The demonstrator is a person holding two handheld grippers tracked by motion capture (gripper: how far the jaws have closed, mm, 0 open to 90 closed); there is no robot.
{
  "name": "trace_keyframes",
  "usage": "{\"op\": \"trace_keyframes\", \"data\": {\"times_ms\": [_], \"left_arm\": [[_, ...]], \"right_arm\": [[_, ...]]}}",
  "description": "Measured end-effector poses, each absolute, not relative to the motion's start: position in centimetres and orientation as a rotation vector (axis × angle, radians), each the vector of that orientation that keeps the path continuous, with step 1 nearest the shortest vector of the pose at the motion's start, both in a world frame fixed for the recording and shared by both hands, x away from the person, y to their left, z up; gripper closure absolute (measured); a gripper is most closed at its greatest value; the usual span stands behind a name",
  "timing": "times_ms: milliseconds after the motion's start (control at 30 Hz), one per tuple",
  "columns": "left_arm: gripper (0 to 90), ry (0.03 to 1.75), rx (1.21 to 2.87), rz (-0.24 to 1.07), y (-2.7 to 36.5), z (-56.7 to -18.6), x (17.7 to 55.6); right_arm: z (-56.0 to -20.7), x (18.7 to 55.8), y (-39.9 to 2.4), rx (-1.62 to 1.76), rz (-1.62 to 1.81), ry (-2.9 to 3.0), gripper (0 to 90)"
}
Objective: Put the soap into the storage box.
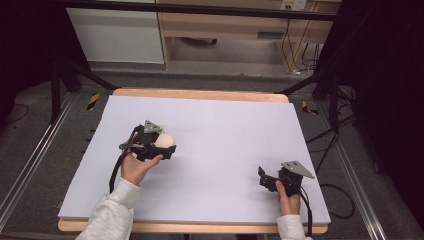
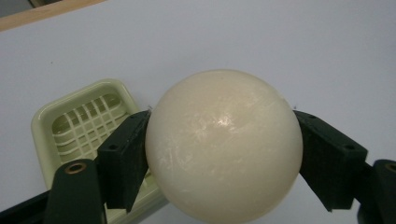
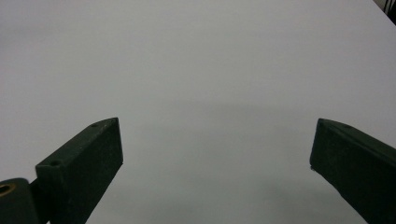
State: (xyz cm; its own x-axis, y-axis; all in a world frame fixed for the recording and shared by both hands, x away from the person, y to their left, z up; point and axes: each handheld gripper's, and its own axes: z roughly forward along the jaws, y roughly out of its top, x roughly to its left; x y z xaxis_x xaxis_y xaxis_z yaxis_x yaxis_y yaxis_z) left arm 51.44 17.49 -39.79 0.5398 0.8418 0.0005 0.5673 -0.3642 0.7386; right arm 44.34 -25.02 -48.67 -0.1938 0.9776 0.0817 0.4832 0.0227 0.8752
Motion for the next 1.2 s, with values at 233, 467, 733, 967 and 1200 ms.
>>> {"op": "trace_keyframes", "data": {"times_ms": [233,467,733,967,1200], "left_arm": [[24.2,1.16,2.094,0.523,18.0,-40.1,52.3],[24.1,1.179,2.099,0.538,18.4,-40.3,53.1],[24.1,1.205,2.084,0.536,19.0,-40.6,53.9],[24.1,1.225,2.091,0.552,19.9,-40.3,54.5],[24.1,1.253,2.076,0.564,20.6,-40.0,55.1]], "right_arm": [[-48.7,44.3,-25.0,1.493,1.108,1.73,3.0],[-48.7,44.4,-25.0,1.494,1.108,1.732,3.0],[-48.7,44.4,-25.0,1.494,1.105,1.735,3.0],[-48.7,44.4,-25.0,1.494,1.104,1.735,3.0],[-48.7,44.4,-24.9,1.495,1.104,1.738,3.0]]}}
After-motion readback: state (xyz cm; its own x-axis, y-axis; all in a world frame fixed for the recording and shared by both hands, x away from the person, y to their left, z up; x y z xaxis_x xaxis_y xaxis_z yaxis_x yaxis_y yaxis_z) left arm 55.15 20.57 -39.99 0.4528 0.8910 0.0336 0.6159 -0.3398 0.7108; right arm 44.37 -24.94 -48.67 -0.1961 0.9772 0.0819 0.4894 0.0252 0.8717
